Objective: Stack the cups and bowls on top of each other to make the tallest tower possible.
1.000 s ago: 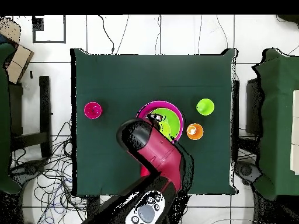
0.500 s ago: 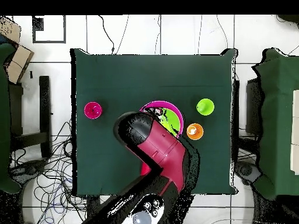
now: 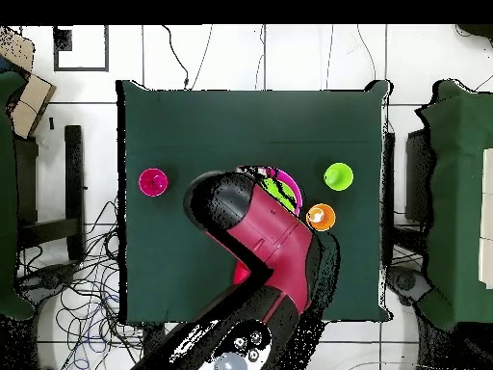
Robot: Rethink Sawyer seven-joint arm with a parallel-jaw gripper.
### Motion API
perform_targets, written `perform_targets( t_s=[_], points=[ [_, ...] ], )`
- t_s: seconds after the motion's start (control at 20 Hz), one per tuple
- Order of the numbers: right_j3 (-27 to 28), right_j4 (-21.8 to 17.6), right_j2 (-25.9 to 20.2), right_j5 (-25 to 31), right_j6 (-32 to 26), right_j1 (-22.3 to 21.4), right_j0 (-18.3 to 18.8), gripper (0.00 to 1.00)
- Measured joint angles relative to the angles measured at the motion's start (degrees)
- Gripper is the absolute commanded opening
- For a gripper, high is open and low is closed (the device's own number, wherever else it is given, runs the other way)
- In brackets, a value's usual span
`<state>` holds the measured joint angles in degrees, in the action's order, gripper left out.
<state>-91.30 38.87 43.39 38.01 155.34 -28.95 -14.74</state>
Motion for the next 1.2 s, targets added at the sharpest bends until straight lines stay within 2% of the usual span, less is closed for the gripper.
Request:
perform_targets(
  t_s=[0.3, 0.7, 1.2],
  points=[
    [2.64, -0.19, 0.97, 1.51, 0.00, -0.15, 0.08, 1.00],
    [-0.87, -0.24, -0.12, -3.54, 0.00, -0.51, 1.36, 1.00],
    [-2.72, -0.35, -1.20, -5.61, 0.00, -0.51, 1.95, 1.00]
  ],
)
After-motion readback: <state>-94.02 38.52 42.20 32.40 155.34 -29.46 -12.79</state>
